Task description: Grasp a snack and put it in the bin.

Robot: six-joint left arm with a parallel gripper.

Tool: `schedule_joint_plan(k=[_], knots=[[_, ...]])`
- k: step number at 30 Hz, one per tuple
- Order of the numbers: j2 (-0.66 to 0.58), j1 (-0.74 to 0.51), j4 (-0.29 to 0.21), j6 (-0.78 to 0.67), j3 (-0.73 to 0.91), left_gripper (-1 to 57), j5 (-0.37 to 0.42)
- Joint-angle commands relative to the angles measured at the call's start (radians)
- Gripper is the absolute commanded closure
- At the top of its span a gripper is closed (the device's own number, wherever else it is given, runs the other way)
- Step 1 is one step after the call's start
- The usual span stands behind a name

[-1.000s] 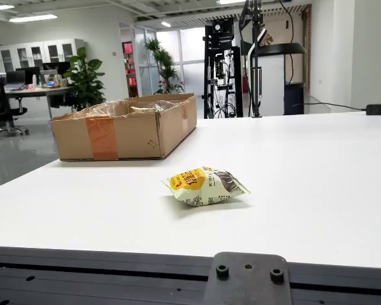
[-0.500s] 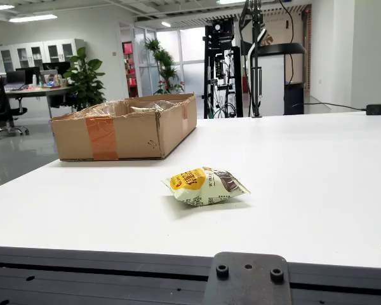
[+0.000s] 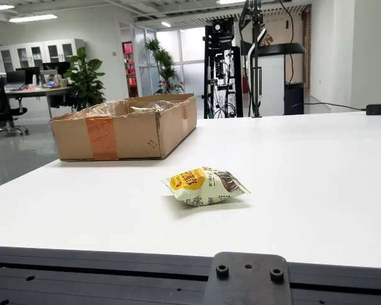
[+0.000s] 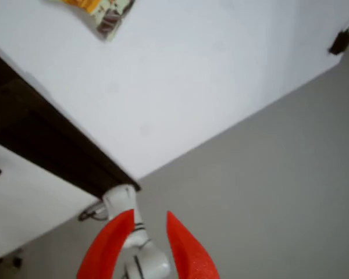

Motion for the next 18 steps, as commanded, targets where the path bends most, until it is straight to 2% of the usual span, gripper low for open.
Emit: schedule_joint_plan(k=[1,10,18], knots=[[0.041,-0.010,0.023,-0.138,-0.035,43.2,0.015],[0.120,-0.011,0.052,-0.415,-0.045,27.6,0.065],[0.170,0.003,0.080,-0.611,-0.048,22.0,0.080]])
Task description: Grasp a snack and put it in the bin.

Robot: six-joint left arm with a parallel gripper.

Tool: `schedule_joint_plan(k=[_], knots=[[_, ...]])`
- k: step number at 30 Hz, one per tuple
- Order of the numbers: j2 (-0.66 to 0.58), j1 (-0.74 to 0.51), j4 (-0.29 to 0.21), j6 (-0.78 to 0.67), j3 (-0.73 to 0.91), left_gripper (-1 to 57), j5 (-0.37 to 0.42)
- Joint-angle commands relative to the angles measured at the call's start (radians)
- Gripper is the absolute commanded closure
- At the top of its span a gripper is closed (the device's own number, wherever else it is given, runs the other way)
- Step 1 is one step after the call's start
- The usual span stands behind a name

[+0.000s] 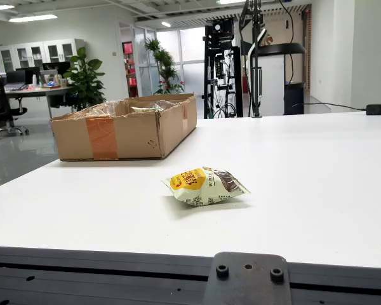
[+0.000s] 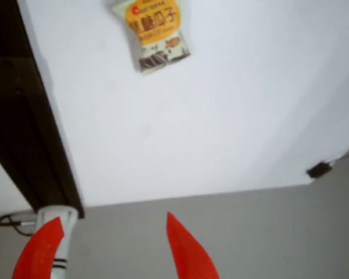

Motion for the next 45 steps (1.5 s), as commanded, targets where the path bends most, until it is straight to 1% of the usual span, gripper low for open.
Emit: schedule_joint_plan(k=[1,6,12,15,19,29,37,45], knots=[[0.023,0.009,0.017,-0.098,-0.001,21.8,0.012],[0.090,0.017,0.030,-0.218,-0.031,21.2,0.039],[0.245,0.021,0.048,-0.304,-0.165,20.1,0.086],[0.316,0.025,0.058,-0.305,-0.226,18.1,0.104],[0.378,0.035,0.072,-0.305,-0.271,16.0,0.122],[0.446,0.054,0.129,-0.305,-0.298,14.6,0.155],[0.494,0.061,0.149,-0.305,-0.310,14.2,0.160],[0.537,0.075,0.171,-0.305,-0.358,13.7,0.161]])
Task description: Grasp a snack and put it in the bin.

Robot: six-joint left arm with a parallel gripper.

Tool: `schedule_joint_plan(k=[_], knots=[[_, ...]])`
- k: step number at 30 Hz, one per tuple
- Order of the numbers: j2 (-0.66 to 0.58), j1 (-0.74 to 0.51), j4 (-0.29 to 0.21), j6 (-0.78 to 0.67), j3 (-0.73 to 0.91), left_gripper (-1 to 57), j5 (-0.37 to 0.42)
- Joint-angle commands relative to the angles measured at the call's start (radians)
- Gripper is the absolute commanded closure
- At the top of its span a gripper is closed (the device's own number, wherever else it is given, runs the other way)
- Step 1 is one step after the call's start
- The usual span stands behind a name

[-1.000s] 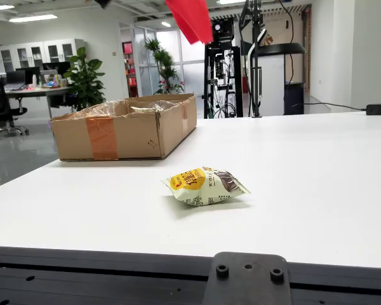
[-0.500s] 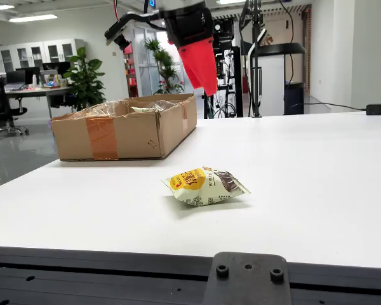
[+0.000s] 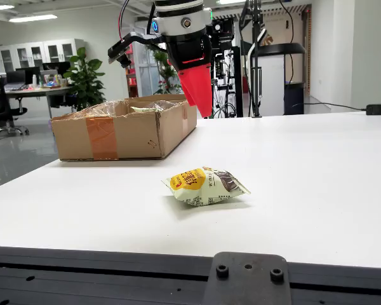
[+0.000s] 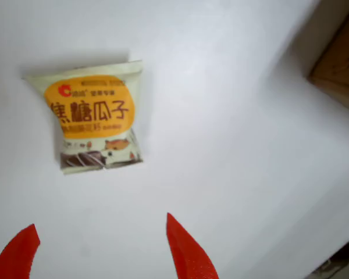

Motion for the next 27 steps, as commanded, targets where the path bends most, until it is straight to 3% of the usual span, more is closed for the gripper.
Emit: schedule_joint_plan(k=[1,12,27], knots=[[0.021,0.006,0.010,0.002,-0.024,13.6,-0.001],[0.061,0.011,0.044,0.002,-0.044,12.0,0.005],[0.119,-0.006,0.030,0.002,-0.049,10.8,0.025]])
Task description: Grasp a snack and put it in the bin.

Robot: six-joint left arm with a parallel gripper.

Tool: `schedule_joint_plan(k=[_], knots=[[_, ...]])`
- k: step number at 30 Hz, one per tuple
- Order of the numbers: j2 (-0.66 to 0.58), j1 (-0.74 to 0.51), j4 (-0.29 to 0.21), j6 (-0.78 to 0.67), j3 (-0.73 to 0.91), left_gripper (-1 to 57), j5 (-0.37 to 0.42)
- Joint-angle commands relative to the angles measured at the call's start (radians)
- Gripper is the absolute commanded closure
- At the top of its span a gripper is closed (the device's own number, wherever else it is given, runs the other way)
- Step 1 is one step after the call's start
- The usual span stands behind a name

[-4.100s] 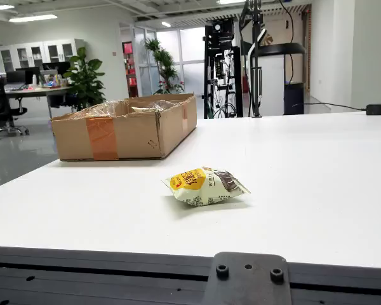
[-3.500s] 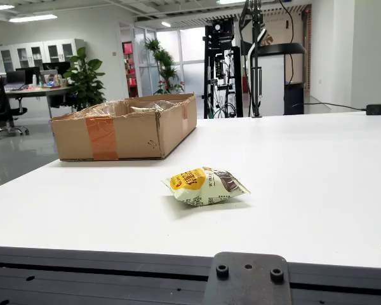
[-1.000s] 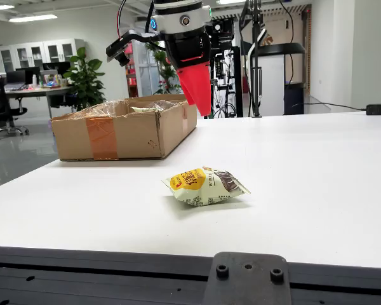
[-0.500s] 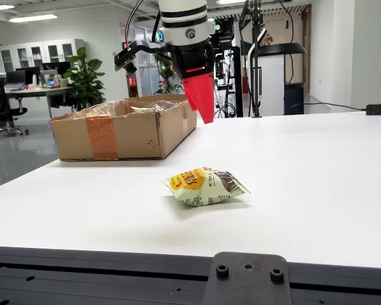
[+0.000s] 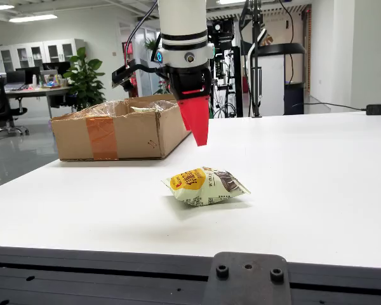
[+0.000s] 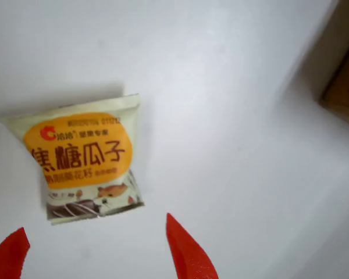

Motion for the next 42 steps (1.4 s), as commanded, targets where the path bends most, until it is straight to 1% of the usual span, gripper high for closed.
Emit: schedule_joint_plan(k=[1,15,31,42], knots=[[0.008,-0.008,-0.004,0.000,-0.001,10.7,0.006],[0.040,-0.015,-0.007,0.000,-0.028,10.0,0.019],[0.162,-0.032,-0.021,0.000,-0.168,9.3,0.031],[0.198,-0.028,-0.022,0.000,-0.201,9.1,0.034]])
